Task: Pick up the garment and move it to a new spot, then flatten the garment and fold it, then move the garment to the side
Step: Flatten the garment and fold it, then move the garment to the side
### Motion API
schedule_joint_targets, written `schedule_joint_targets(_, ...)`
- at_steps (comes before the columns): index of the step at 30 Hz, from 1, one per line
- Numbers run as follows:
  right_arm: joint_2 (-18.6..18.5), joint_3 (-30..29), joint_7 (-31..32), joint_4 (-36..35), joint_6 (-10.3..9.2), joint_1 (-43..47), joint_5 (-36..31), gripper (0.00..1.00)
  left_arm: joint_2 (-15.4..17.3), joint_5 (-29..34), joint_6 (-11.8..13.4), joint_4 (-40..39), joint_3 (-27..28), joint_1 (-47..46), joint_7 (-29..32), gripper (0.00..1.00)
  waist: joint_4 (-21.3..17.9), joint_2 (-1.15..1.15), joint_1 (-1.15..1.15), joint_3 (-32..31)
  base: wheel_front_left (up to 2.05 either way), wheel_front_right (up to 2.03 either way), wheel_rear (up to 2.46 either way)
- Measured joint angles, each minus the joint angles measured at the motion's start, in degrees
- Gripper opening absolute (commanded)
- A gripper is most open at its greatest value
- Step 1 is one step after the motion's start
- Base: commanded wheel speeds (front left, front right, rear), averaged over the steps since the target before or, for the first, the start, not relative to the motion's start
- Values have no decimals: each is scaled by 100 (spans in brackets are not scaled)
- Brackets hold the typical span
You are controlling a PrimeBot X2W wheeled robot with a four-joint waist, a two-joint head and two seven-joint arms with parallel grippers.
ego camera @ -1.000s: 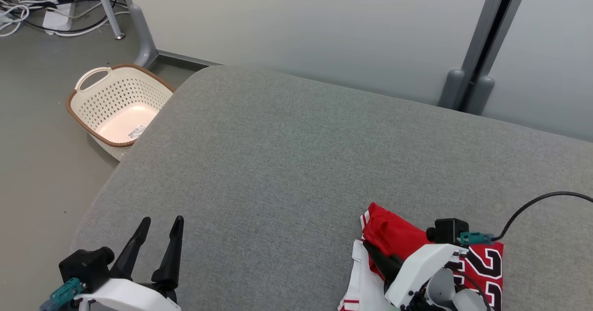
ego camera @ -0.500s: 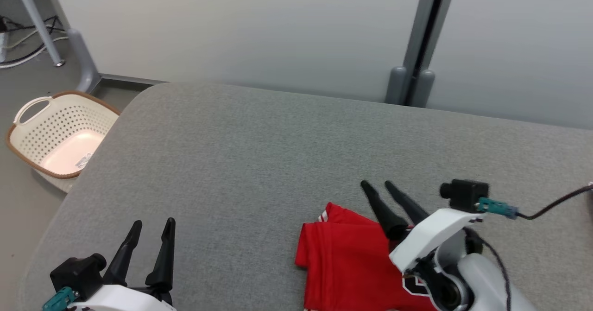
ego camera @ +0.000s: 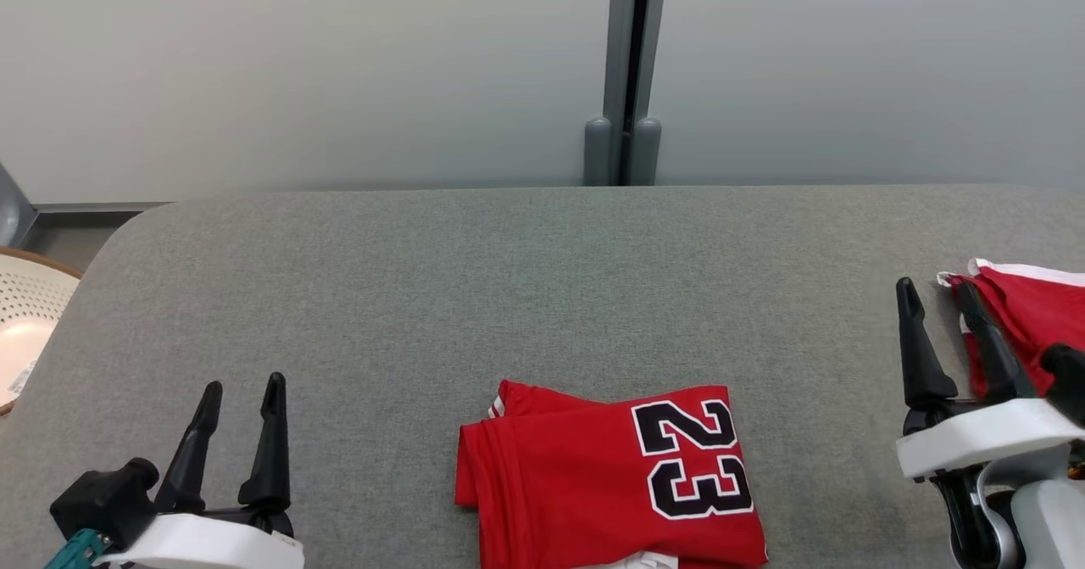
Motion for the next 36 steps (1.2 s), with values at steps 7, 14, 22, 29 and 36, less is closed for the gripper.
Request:
schedule_joint_targets(7,264,-296,-403,-339,0,400,-805,100,-207,495,-132,-43,357,196,-18,100,-235,0,0,-15,0,0,0)
schedule_joint_targets(14,423,-358,-470,-307,0,572,-1045,100,-430,894,-288,29,520,208,-18,100,-310,0,0,-20,0,0,0)
schedule_joint_targets(22,419,-136,-220,-193,-1,570,-977,100,-564,1033,-411,67,672,265,-19,100,-264,0,0,-37,0,0,0)
schedule_joint_targets(29,249,626,1038,252,0,220,-564,100,-651,1117,-472,63,634,288,-22,100,-53,0,0,5,0,0,0)
schedule_joint_targets(36,385,727,2417,1163,0,-247,65,100,-701,1118,-509,137,513,281,12,100,345,0,0,43,0,0,0)
